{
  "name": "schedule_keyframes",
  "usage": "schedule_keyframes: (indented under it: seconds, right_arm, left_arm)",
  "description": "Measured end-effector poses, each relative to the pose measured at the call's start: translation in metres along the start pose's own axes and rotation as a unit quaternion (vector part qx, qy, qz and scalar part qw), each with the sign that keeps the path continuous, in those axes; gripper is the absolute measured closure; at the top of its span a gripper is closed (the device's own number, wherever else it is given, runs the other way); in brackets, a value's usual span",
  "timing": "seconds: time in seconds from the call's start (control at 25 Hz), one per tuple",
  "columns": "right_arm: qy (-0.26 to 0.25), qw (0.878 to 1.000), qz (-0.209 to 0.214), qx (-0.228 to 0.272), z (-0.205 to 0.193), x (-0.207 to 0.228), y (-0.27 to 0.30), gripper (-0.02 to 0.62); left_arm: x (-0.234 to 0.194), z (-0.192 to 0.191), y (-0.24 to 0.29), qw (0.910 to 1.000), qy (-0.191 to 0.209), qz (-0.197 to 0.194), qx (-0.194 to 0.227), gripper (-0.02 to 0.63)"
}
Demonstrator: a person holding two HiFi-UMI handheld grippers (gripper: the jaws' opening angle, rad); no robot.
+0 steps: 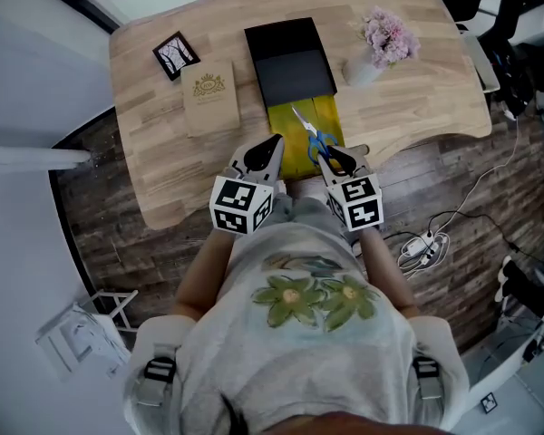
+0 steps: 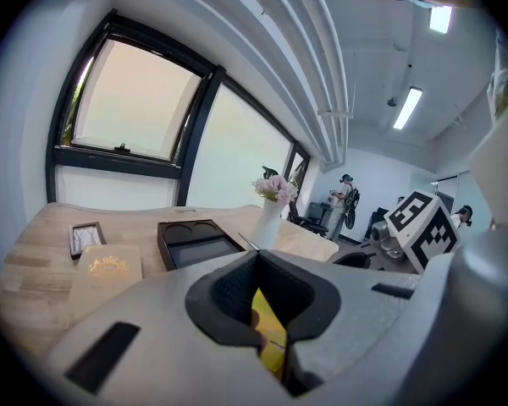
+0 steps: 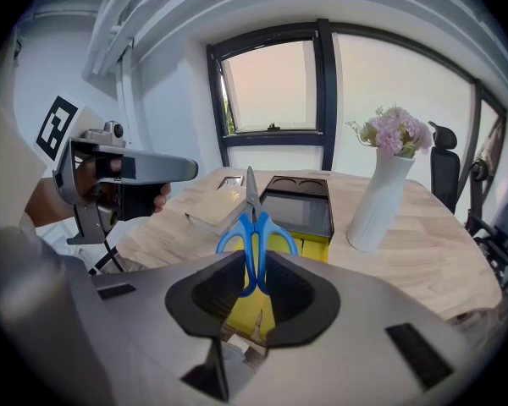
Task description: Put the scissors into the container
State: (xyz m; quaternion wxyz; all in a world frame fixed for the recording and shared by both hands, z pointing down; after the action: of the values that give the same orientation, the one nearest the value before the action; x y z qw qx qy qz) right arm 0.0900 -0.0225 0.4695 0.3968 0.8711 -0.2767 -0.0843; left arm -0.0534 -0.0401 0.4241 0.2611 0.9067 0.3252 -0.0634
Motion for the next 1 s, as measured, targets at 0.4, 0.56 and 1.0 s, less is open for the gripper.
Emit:
schedule_keyframes:
  seconds: [0.4,0.56,1.0]
  right_arm:
    - [0.005,1.000,0.005,-0.028,-0.005,0.000,0.027,0.520]
    - [0.008,0.999,0.006,-0.039,-0.008,0.002,0.036,0.520]
    - [0.011,0.998,0.008,-0.063,-0.018,0.004,0.052,0.520]
  left_arm:
    - [-0.022,-0.008,0.012,0.9998,-0.008,0.003,-0.018,0.600]
    - [-0.029,-0.012,0.015,0.9996,-0.011,0.004,-0.027,0.598]
    - [-0.038,-0.013,0.022,0.9992,-0.013,0.003,-0.038,0.600]
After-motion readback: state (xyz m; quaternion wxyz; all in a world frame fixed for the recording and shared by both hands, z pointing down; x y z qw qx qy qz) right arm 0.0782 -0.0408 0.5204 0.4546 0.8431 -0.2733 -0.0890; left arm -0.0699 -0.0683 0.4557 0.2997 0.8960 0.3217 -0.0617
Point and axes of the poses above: the fingertips, and each gripper's own axes: y forward along the fingers, x to its right, z out of its top, the point moved 5 cm from there along -y, backward along the fingers, and after that the axes turned 4 degrees about -x, right-handed, at the moved point
